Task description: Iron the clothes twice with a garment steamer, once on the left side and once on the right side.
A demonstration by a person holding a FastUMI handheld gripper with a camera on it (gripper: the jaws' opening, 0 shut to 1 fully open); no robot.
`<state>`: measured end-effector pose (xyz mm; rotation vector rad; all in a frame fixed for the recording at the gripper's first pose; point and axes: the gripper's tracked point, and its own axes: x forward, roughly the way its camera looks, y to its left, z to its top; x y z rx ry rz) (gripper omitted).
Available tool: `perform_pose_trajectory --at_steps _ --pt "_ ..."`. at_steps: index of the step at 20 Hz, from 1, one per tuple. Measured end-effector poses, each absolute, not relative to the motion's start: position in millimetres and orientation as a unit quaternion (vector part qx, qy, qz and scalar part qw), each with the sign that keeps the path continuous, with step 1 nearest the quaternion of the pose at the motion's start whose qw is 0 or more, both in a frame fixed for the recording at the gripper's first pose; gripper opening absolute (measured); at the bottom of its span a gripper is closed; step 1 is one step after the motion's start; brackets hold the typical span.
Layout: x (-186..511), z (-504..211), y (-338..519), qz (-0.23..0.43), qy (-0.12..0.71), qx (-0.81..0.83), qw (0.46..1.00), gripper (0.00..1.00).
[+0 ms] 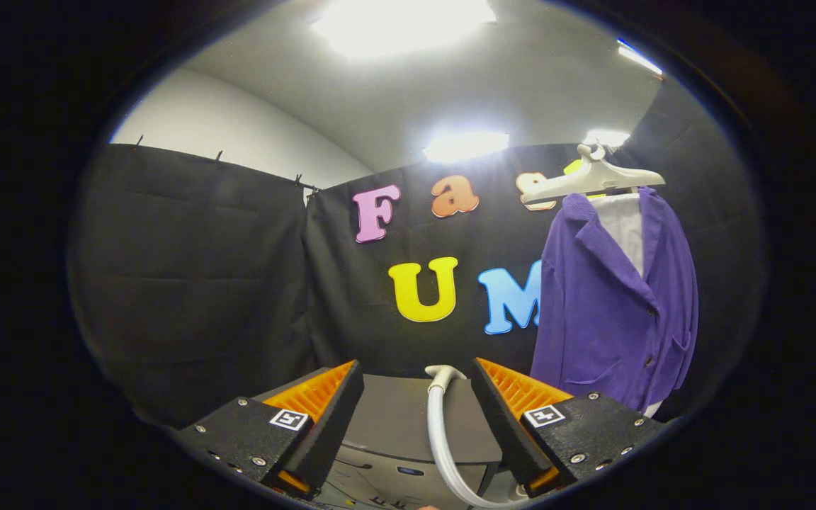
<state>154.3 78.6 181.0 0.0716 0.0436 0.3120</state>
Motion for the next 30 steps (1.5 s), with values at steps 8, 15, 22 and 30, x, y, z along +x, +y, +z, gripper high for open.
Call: perform_pose_trajectory --at_steps 8,15,22,30 --pt "260.8 196.2 94.2 0.166 0.087 0.036 0.982 0.94" --pt "338.7 156.7 116.5 0.192 0.199 0.026 0.961 0.94" --pt "407.9 102.2 124.9 0.188 0.306 0.064 0.931 0.95" --pt "444.8 15.3 112.7 0.166 0.411 0.032 0.896 0.96"
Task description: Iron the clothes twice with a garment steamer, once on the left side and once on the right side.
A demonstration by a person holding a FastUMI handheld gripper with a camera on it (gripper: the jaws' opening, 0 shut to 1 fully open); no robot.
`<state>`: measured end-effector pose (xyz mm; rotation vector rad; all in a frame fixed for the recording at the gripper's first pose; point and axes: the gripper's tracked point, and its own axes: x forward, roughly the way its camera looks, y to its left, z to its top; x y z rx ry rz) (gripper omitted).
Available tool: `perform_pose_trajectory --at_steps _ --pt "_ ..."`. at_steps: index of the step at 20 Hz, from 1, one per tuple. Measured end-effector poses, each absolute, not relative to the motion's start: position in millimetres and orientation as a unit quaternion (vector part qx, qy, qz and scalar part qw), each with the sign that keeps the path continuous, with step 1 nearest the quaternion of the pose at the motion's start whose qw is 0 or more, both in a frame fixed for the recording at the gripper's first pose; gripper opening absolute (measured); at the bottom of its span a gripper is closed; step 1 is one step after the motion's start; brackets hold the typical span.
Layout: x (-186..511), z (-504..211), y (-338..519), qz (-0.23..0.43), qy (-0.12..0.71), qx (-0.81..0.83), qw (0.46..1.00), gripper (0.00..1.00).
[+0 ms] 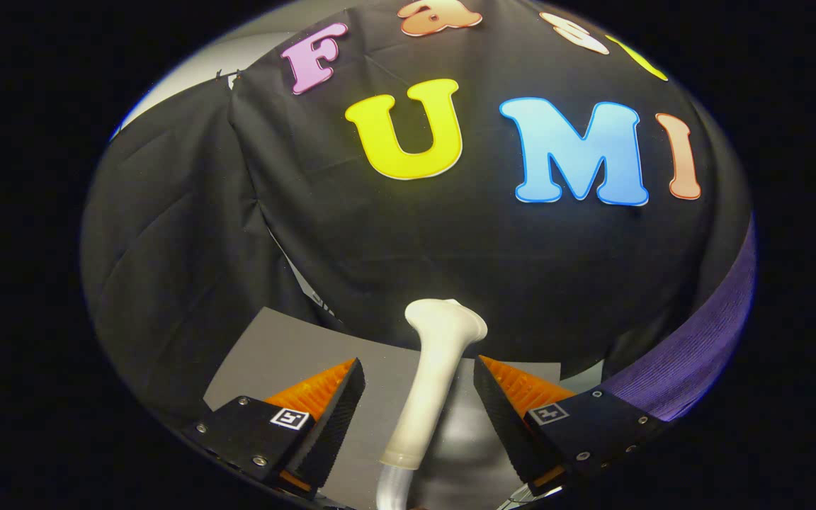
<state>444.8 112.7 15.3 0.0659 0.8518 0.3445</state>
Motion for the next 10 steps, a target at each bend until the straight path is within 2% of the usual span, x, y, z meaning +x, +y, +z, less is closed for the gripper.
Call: perform_pose_trajectory --at_steps 4,10 --pt "444.0 -18.3 110.1 0.173 0.456 0.042 0.872 0.92" --pt "431.6 -45.7 120.5 0.200 0.506 0.103 0.833 0.74"
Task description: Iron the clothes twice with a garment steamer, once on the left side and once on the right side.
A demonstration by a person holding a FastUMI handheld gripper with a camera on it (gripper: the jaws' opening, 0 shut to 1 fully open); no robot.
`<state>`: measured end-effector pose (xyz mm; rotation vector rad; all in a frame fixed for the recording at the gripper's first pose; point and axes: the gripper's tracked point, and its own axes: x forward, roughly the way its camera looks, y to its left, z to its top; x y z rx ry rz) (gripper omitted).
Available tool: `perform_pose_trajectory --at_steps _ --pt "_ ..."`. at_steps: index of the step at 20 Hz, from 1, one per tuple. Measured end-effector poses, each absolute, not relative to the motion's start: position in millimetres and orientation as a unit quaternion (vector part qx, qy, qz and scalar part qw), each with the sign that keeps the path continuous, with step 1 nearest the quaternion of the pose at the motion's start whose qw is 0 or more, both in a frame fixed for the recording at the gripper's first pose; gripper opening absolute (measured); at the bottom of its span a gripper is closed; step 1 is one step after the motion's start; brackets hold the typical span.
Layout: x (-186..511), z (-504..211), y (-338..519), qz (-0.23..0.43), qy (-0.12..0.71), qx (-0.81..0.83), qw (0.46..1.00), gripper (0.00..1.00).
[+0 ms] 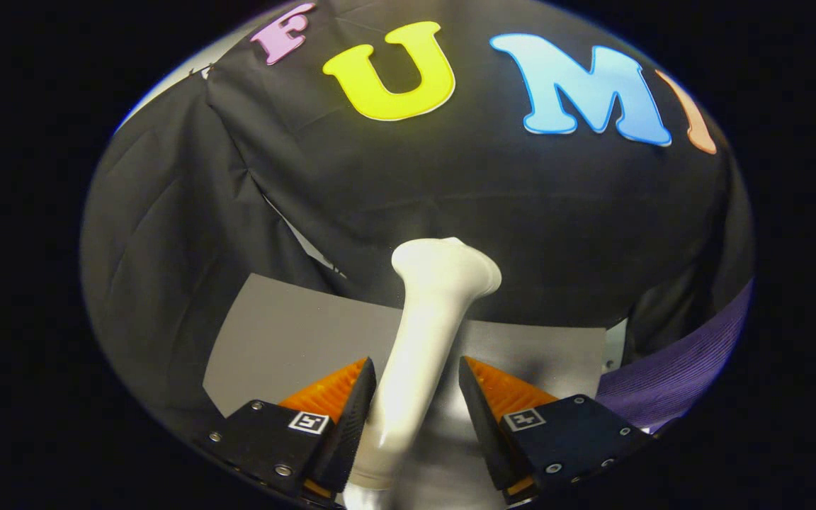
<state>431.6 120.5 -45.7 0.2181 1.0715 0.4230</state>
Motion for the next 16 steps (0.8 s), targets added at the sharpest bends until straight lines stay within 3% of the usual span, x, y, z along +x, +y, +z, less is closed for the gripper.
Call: perform_pose_trajectory --at_steps 2,4,8,13,16 --pt "432.7 -46.7 125.3 0.202 0.513 0.136 0.823 0.61" --pt "430.8 -49.6 127.0 0.209 0.516 0.148 0.817 0.56" --pt "434.1 -50.3 129.8 0.211 0.509 0.156 0.820 0.55" --pt "418.4 -38.2 141.1 0.228 0.491 0.160 0.826 0.39" --pt "408.1 -21.6 140.1 0.229 0.462 0.158 0.842 0.38"
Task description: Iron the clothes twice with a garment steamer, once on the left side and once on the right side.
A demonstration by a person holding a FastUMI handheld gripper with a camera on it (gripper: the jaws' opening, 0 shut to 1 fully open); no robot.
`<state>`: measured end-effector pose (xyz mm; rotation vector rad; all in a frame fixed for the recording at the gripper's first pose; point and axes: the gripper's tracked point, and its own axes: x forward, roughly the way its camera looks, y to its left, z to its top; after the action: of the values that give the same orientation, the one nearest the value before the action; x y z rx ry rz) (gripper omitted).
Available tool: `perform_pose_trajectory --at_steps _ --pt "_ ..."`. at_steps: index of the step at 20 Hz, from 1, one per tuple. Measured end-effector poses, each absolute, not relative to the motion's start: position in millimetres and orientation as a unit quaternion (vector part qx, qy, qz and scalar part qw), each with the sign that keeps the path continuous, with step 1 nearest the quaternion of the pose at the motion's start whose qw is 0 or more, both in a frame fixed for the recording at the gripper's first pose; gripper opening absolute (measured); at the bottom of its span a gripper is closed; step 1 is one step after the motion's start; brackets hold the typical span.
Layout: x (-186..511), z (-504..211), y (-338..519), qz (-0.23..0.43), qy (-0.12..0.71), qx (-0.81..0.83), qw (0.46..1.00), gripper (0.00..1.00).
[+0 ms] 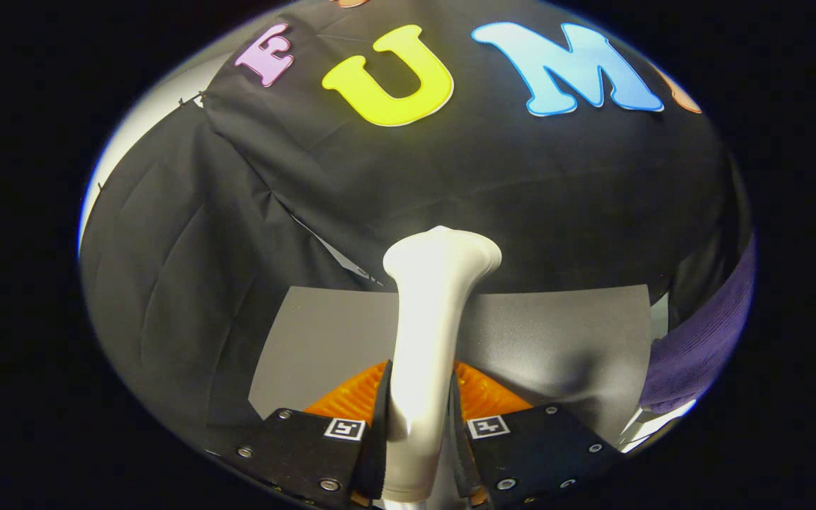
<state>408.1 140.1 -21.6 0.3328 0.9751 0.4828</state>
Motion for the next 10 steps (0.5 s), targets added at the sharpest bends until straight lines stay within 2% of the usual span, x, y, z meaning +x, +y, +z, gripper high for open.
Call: perform_pose_trajectory --at_steps 10 --pt "326.4 36.8 110.9 0.232 0.371 0.133 0.889 0.37"
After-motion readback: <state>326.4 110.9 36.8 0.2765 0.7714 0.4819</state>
